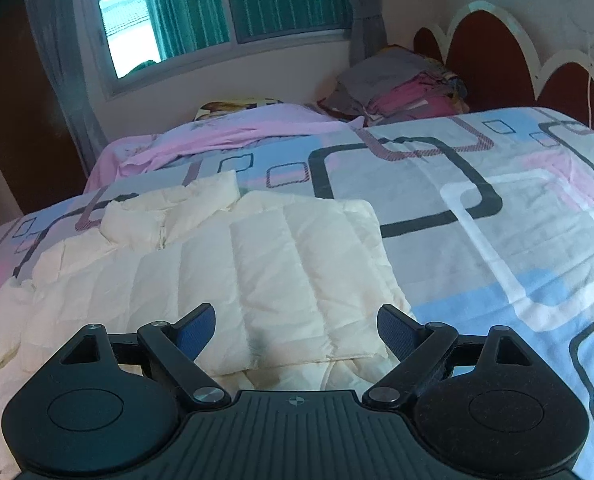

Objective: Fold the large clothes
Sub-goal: 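Grasp the other sleeve cuff with the left gripper and lift it, then lay the held sleeve across the jacket body and open the left gripper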

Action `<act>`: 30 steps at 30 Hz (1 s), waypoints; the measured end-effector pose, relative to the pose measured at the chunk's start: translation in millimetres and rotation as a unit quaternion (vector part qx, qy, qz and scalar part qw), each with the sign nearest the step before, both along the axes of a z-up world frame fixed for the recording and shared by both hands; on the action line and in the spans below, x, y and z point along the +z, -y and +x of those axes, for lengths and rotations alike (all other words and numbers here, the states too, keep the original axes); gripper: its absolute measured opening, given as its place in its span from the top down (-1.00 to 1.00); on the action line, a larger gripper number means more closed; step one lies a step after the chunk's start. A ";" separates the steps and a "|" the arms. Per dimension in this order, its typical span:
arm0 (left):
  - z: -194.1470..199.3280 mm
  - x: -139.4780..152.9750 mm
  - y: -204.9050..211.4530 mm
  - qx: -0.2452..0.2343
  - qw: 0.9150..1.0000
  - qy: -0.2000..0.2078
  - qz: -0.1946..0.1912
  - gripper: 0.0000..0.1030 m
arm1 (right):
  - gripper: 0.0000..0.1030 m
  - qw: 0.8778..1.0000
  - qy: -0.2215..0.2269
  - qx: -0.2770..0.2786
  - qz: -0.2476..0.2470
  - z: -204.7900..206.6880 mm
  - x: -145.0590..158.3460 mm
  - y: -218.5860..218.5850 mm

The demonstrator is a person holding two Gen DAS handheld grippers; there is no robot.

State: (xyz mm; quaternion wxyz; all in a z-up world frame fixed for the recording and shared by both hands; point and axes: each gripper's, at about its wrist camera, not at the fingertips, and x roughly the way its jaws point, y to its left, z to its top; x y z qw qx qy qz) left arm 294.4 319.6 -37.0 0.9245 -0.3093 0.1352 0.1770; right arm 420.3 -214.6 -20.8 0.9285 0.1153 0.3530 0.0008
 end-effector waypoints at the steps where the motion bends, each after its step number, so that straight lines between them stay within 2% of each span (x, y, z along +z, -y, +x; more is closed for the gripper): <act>1: 11.8 5.6 17.5 -0.028 1.000 -0.002 0.012 0.86 | -0.71 1.000 0.000 -0.002 0.002 -0.8 -0.6 1.4; 5: 54.9 13.5 87.5 -0.133 0.991 -0.013 0.033 0.86 | -0.71 1.000 0.002 -0.008 0.006 -4.7 -0.9 9.9; 11: 106.0 8.5 198.0 -0.242 0.968 -0.039 0.055 0.87 | -0.71 1.000 0.007 -0.022 0.010 -13.2 0.8 36.5; 13: 123.1 7.3 228.0 -0.283 0.956 -0.048 0.062 0.87 | -0.71 0.999 0.008 -0.031 0.012 -16.6 0.5 48.4; 15: 141.3 2.2 263.5 -0.340 0.936 -0.069 0.061 0.87 | -0.71 0.999 0.007 -0.038 0.015 -20.0 -0.3 61.4; 16: 147.9 -0.1 282.4 -0.354 0.930 -0.074 0.072 0.87 | -0.71 0.999 0.006 -0.043 0.016 -21.5 -1.5 67.0; 18: 160.6 -6.6 311.9 -0.372 0.920 -0.085 0.087 0.87 | -0.71 0.998 0.003 -0.054 0.020 -25.7 -3.7 80.1; 20: 167.5 -14.0 336.7 -0.387 0.914 -0.089 0.080 0.87 | -0.71 0.998 0.002 -0.062 0.022 -30.0 -4.4 92.6; 23: 176.7 -25.8 367.3 -0.405 0.904 -0.095 0.102 0.87 | -0.71 0.997 0.001 -0.077 0.022 -36.8 -5.1 113.7; 30: 165.9 -36.4 426.1 -0.437 0.883 -0.103 0.135 0.86 | -0.71 0.993 -0.002 -0.114 0.030 -47.9 -7.1 158.6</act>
